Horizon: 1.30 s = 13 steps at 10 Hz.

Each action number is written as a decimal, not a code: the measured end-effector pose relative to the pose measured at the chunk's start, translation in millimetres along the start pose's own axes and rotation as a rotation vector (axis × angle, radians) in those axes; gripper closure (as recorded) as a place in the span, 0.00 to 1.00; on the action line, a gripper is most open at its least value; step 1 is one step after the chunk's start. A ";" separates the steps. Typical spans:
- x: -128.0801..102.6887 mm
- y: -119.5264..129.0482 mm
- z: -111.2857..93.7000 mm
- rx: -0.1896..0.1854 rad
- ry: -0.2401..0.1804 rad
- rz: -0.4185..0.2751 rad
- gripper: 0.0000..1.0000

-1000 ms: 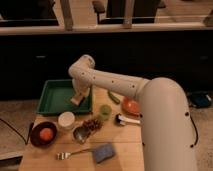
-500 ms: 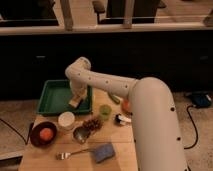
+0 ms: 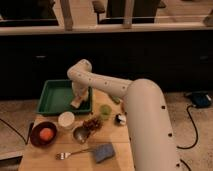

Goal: Wipe tray with eraser

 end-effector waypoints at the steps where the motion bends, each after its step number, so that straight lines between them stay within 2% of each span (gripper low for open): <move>1: 2.4 2.0 4.5 0.003 0.000 0.015 1.00; 4: 9.1 9.3 15.5 0.001 -0.001 0.051 1.00; 8: 23.9 9.9 14.8 0.007 0.014 0.088 1.00; 10: 31.2 -0.1 12.9 0.012 0.027 0.087 1.00; 13: 18.5 -25.4 14.0 0.012 0.022 0.030 1.00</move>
